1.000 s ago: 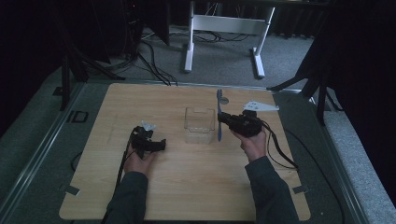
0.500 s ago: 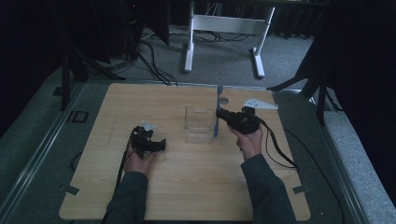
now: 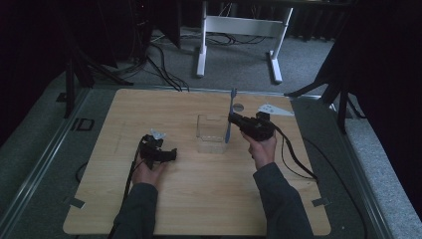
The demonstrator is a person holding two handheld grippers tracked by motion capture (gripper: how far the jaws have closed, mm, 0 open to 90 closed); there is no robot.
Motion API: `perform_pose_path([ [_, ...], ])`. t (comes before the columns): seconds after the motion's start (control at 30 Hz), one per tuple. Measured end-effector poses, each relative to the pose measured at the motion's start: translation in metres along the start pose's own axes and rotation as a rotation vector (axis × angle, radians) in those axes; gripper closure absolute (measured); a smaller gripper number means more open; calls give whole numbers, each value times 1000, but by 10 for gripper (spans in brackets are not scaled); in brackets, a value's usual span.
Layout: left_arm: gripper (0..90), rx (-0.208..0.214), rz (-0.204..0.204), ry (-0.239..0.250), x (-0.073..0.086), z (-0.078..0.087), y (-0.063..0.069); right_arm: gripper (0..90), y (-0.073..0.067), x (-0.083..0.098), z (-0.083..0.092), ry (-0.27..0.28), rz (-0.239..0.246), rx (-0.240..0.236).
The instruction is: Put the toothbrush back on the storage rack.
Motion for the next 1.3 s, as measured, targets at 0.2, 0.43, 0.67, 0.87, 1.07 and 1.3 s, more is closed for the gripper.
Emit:
perform_pose_path([
  [0.2,85,0,0,0,0,0,0,823,3,-1,-3,5,-15,10],
  [0.43,85,0,0,0,0,0,0,823,5,-2,-5,24,-14,27],
  [0.67,85,0,1,1,0,0,0,823,8,-1,-10,32,-22,49],
  [0.87,85,0,0,1,0,0,0,823,10,-1,-14,43,-24,58],
  [1.07,85,0,0,2,0,0,0,823,12,-1,-18,53,-20,69],
  [1.3,85,0,0,1,0,0,0,823,15,4,-24,33,18,96],
])
Point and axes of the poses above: each handheld gripper's, and its own axes: z roughly backward along the jaws, x roughly out of its underside, y roughly to its right, the point moved 6 cm from there along -z, roughly forward along the jaws, and after that the axes turned 4 degrees about y, right-handed, at the moved point
